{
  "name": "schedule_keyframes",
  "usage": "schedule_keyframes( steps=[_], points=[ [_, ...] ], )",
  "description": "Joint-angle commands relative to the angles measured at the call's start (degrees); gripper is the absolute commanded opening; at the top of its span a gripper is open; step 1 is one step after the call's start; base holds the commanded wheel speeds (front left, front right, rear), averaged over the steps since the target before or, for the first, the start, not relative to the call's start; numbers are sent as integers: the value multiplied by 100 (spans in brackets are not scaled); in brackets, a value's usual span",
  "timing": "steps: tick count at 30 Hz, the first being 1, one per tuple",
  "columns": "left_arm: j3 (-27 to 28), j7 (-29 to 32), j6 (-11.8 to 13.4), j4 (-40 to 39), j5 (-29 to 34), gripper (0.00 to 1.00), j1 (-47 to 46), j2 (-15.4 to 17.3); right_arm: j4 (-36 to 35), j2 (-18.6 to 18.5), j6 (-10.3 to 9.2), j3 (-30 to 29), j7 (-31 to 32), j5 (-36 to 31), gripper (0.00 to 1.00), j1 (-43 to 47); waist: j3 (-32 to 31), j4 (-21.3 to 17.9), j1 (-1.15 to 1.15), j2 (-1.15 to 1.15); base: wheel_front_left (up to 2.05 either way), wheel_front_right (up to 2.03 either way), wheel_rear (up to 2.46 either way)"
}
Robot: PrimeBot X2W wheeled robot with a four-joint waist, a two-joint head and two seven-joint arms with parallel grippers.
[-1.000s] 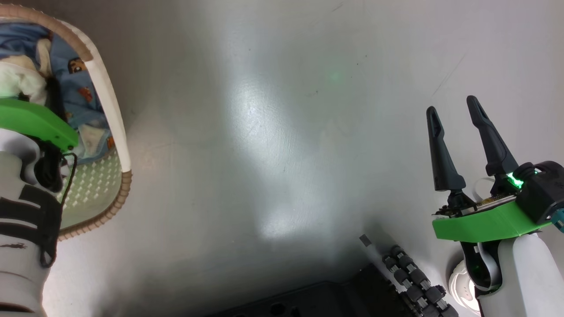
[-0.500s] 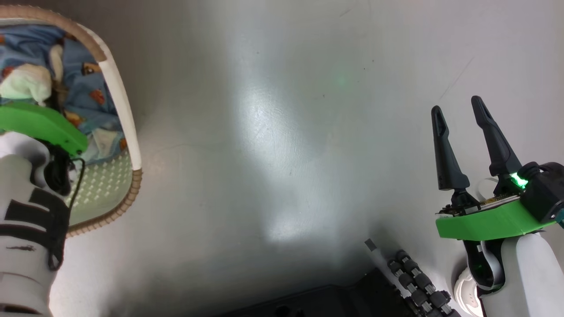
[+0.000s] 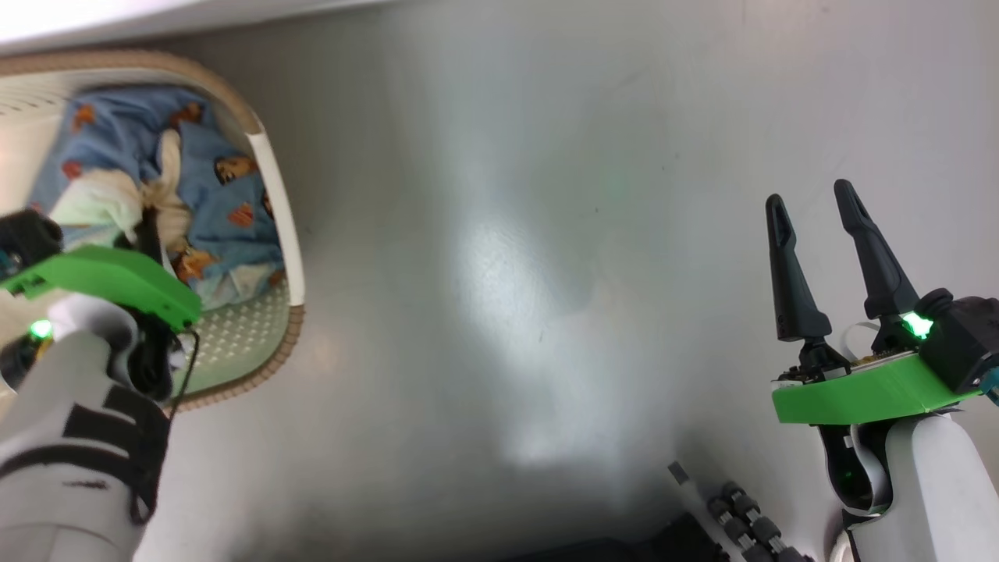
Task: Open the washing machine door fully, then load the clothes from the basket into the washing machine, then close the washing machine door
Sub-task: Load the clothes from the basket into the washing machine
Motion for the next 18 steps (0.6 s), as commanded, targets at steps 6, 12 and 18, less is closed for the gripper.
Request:
schedule_keyframes(
  steps=[6, 12, 18],
  points=[
    [249, -127, -36, -452, -41, 0, 787, 144, 18, 25, 9, 97, -27, -57, 100, 223, -874, 398, 0, 0, 0, 0, 0],
    [867, -130, -39, -1474, 318, 0, 1725, 22, 169, 71, 9, 82, -27, -76, 100, 438, -1749, 587, 0, 0, 0, 0, 0],
    [1445, -131, -16, -2223, 867, 0, 2631, -198, 321, 119, 9, 107, -27, -88, 100, 765, -2571, 676, 0, 0, 0, 0, 0]
  ],
)
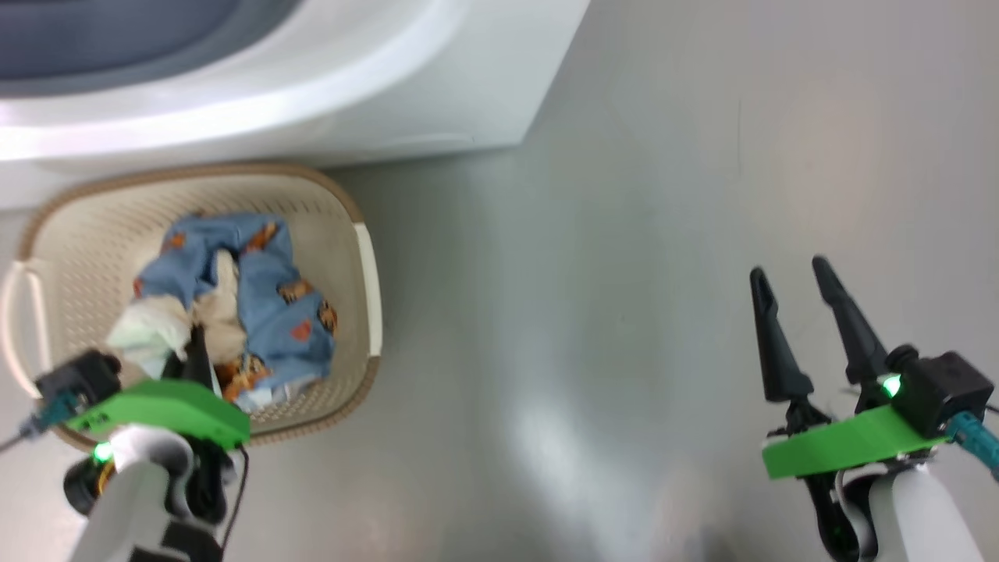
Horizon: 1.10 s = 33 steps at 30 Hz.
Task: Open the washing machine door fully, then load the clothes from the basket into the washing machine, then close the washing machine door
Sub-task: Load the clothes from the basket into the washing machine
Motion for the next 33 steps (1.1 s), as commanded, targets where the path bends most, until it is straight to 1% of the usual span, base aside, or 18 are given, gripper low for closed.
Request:
schedule_keyframes(
  steps=[1, 3, 4, 10, 14, 20, 26, 33],
  points=[
    [299, -52, 11, -291, 236, 0, 448, 115, -46, 29, 9, 152, -27, -77, 100, 301, -954, 234, 0, 0, 0, 0, 0],
    [476, -52, 11, -551, 428, 0, 737, 32, 1, 36, 9, 170, -27, -118, 100, 420, -1223, 268, 0, 0, 0, 0, 0],
    [476, -52, 11, -551, 428, 0, 737, 32, 1, 36, 9, 170, -27, -118, 100, 420, -1223, 268, 0, 0, 0, 0, 0],
    [882, -52, 5, -1359, 956, 0, 1547, -216, 121, 56, 9, 212, -27, -199, 100, 798, -2017, 429, 0, 0, 0, 0, 0],
    [1021, -52, 0, -1862, 1257, 0, 2026, -332, 181, 65, 9, 238, -27, -237, 100, 1045, -2506, 573, 0, 0, 0, 0, 0],
    [943, -52, -9, -2558, 1644, 0, 2703, -400, 228, 78, 9, 308, -27, -293, 100, 1446, -3182, 818, 0, 0, 0, 0, 0],
    [1023, -52, -12, -3226, 1877, 0, 3317, -416, 239, 63, 9, 403, -27, -361, 100, 1729, -3670, 940, 0, 0, 0, 0, 0],
    [916, -52, 97, -3847, 1872, 0, 3872, -420, 177, 77, 9, 454, -27, -396, 100, 1897, -3932, 962, 0, 0, 0, 0, 0]
  ],
)
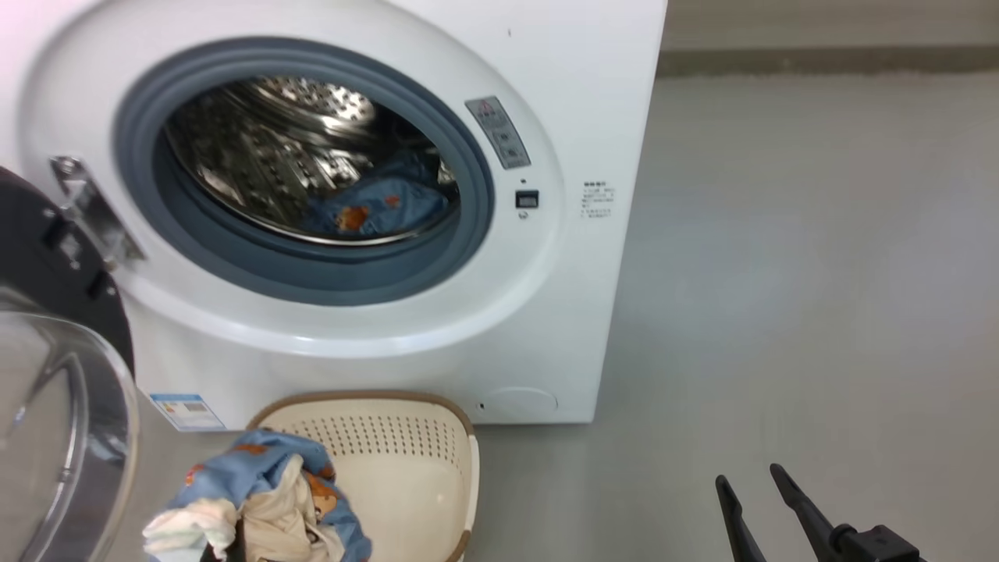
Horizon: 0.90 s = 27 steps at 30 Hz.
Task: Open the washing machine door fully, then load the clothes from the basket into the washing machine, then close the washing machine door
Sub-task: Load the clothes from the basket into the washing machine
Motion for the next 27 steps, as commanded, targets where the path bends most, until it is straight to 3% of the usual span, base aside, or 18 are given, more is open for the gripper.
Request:
schedule_keyframes(
  steps=[1, 27],
  points=[
    [142, -53, 54, -239, -22, 0, -54, 72, -152, -22, 9, 155, -28, -54, 100, -52, -270, 137, 0, 0, 0, 0, 0],
    [-109, -53, 313, -1081, -8, 0, 441, 71, -227, 65, 9, 97, -28, -91, 100, -3, -409, 17, 0, 0, 0, 0, 0]
  ],
)
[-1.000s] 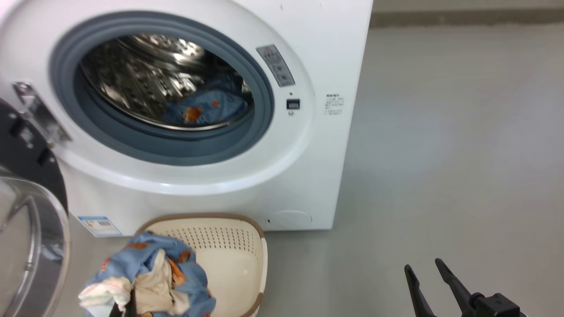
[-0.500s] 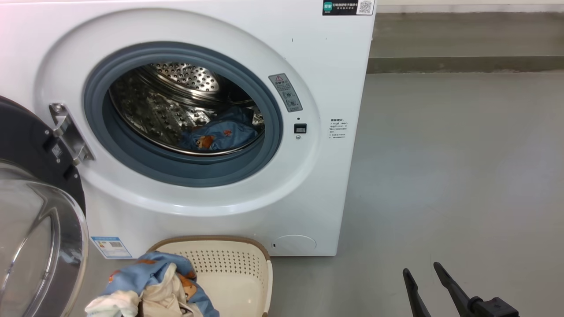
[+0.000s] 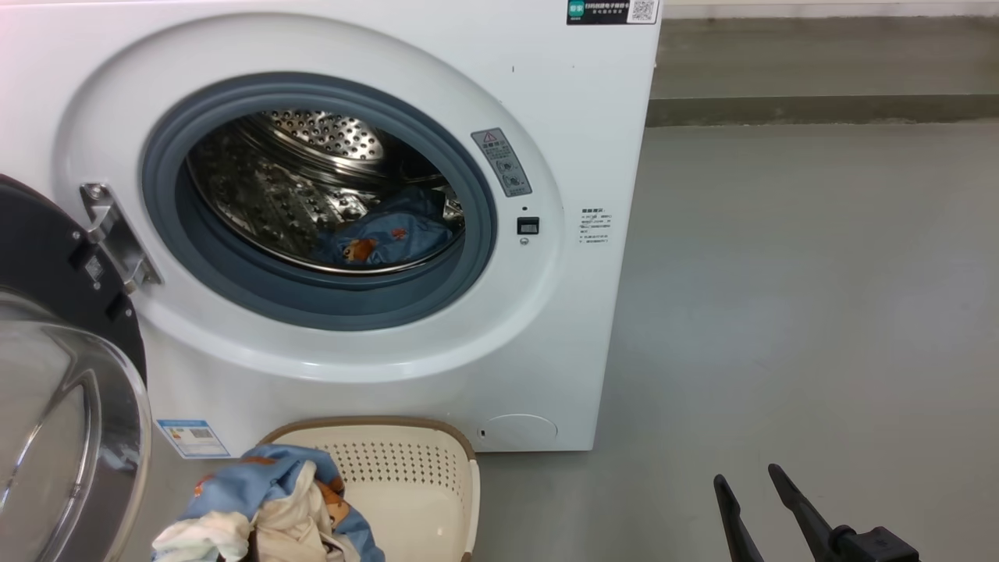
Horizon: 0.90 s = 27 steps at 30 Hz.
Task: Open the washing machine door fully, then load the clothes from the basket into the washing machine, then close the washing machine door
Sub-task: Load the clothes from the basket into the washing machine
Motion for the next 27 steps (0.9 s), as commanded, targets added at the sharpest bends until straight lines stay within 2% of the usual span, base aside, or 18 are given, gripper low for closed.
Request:
schedule_keyframes(
  steps=[1, 11, 19, 27],
  points=[
    [137, -53, 30, -226, -13, 0, -147, 56, -158, -27, 9, 138, -28, -89, 100, -64, 24, -32, 0, 0, 0, 0, 0],
    [104, -53, 17, -302, 8, 0, -561, 56, -159, -21, 9, 258, -28, -27, 100, -178, 322, -387, 0, 0, 0, 0, 0],
    [404, -53, -24, 143, 130, 0, -1602, 90, -182, -20, 9, 317, -28, 105, 100, -433, 862, -872, 0, 0, 0, 0, 0],
    [888, -53, -68, 888, 246, 0, -3190, 540, -154, -20, 9, 454, -28, 183, 100, -786, 1542, -1468, 0, 0, 0, 0, 0]
  ],
)
